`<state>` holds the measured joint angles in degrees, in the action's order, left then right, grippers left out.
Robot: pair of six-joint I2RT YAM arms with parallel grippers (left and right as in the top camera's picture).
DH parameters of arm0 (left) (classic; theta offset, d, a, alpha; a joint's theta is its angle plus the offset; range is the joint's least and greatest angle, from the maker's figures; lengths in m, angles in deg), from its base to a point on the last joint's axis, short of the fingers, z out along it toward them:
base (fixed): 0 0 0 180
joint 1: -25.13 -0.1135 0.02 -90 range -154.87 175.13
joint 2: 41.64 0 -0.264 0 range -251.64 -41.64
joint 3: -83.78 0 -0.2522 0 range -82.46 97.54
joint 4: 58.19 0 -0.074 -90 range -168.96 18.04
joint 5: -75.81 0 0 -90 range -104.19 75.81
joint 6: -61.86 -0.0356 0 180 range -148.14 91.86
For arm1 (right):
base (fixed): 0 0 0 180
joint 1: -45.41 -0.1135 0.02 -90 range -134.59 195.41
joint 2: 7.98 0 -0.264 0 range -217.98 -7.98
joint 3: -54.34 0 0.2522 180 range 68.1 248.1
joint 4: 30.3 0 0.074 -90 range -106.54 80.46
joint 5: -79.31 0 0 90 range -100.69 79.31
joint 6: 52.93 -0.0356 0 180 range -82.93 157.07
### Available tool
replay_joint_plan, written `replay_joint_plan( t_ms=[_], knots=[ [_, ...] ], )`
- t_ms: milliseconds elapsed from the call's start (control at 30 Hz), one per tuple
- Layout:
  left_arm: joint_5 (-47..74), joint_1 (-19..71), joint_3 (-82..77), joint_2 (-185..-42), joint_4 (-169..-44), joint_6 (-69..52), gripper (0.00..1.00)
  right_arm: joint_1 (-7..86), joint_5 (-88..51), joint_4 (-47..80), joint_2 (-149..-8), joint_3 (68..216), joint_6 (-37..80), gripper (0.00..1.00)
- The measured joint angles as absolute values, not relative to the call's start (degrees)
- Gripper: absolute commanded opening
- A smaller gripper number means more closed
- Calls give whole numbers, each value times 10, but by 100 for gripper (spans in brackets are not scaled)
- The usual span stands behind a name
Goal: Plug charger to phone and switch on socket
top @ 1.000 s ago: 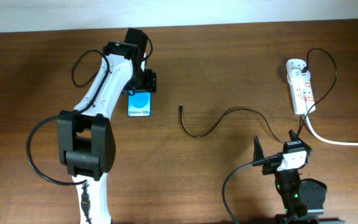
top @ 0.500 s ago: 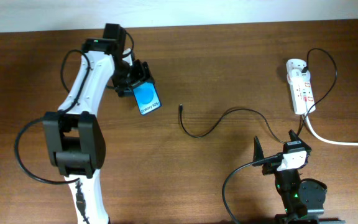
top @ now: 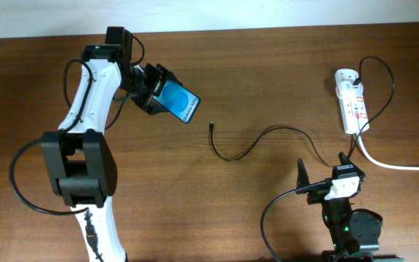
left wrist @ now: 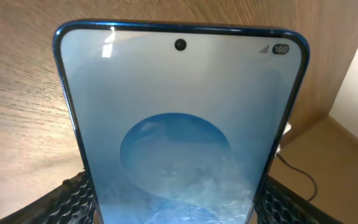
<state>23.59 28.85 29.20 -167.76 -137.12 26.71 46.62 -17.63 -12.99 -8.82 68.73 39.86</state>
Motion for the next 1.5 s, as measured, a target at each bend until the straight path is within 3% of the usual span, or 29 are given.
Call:
replay_joint_plan(
  t_ms=[267, 567, 800, 1233, 1433, 1500],
  knots=[
    [240, 289, 292, -1678, -1371, 285, 0, 466, -221, -104, -125, 733, 287, 98],
    [262, 289, 293, -1678, -1383, 285, 0, 466, -298, 72, -361, 995, 262, 99],
    [405, 289, 295, -1678, -1387, 286, 0, 466, -323, 296, -561, 1254, 257, 98],
    [652, 289, 296, -1678, -1388, 317, 0, 466, -385, 288, -731, 1284, 253, 98],
    [501, 309, 296, -1678, -1390, 377, 0, 466, -411, 239, -733, 1284, 177, 100],
    [425, 337, 296, -1678, -1391, 414, 0, 454, -424, 211, -749, 1284, 144, 96]
  ],
)
